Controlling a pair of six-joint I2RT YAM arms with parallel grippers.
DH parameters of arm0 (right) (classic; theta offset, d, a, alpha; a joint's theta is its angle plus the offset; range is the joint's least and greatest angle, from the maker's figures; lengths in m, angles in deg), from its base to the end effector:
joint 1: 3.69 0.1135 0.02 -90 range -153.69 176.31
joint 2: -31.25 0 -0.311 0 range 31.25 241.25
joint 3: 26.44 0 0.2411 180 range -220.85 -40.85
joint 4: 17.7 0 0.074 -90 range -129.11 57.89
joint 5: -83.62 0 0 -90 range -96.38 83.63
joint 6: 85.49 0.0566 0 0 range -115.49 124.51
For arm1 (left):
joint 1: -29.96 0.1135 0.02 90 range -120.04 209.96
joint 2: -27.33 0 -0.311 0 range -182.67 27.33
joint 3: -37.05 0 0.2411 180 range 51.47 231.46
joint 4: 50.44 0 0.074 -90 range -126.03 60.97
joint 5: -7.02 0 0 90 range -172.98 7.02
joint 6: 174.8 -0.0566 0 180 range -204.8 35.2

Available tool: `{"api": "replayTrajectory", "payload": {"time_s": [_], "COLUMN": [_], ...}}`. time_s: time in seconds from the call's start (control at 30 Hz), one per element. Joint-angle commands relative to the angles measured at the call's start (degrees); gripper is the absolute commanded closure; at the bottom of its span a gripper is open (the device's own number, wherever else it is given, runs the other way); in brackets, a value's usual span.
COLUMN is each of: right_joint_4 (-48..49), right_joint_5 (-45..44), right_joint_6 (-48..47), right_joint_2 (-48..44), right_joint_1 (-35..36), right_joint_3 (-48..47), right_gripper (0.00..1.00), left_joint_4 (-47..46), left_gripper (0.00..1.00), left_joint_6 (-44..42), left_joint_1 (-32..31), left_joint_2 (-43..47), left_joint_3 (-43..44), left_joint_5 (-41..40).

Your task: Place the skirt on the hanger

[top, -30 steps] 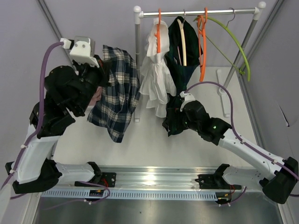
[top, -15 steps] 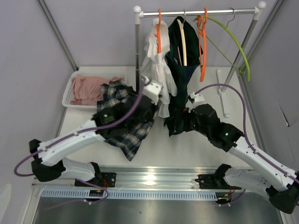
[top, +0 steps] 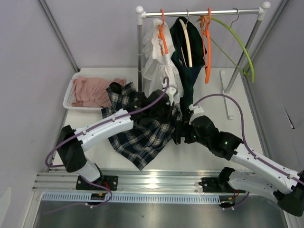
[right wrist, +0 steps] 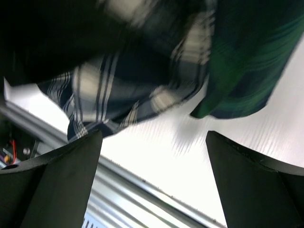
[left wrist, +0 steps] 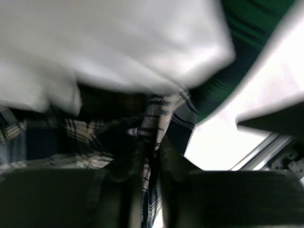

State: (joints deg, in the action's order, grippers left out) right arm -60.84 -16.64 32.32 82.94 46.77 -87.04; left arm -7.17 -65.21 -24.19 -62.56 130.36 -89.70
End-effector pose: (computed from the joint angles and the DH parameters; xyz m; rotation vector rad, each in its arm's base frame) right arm 0.1177 0.1267 0.3219 -0.3319 2.1931 0.5856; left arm 0.2162 -0.2880 0.3554 0.6281 2.2337 -0.5422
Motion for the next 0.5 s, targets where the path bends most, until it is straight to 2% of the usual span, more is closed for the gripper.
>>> {"api": "replayTrajectory", "payload": {"time_s": [0.0, 0.07, 0.1, 0.2, 0.27, 0.47], "right_joint_4": [3.15, 3.85, 4.55, 6.75, 8.16, 11.76], "right_joint_5": [-5.71, -7.4, -9.75, -12.93, -14.08, -17.41], "right_joint_6": [3.56, 5.13, 5.93, 7.95, 8.48, 8.4], "right_joint_2": [1.14, 2.28, 3.42, 6.14, 8.6, 23.09], "right_joint_1": [4.81, 7.19, 9.81, 15.35, 17.39, 25.73], "right_joint_3": [0.93, 1.37, 1.54, 2.16, 2.25, -2.57], "right_gripper": [0.03, 0.03, 0.04, 0.05, 0.05, 0.07], "left_joint_4": [-3.74, -2.06, -1.97, -1.7, -0.83, 4.97], "left_gripper": [0.68, 0.52, 0.39, 0.27, 0.26, 0.24], "left_joint_6": [0.19, -1.04, -1.31, -1.93, -2.1, -0.7], "left_joint_1": [5.18, 6.16, 7.03, 9.14, 10.2, 13.54], "left_joint_2": [-1.42, -2.48, -2.14, 1.1, 3.48, 15.95], "left_joint_3": [3.98, 6.88, 6.98, 6.54, 5.93, 2.5], "left_joint_5": [13.04, 13.66, 13.93, 12.62, 9.72, -9.69]}}
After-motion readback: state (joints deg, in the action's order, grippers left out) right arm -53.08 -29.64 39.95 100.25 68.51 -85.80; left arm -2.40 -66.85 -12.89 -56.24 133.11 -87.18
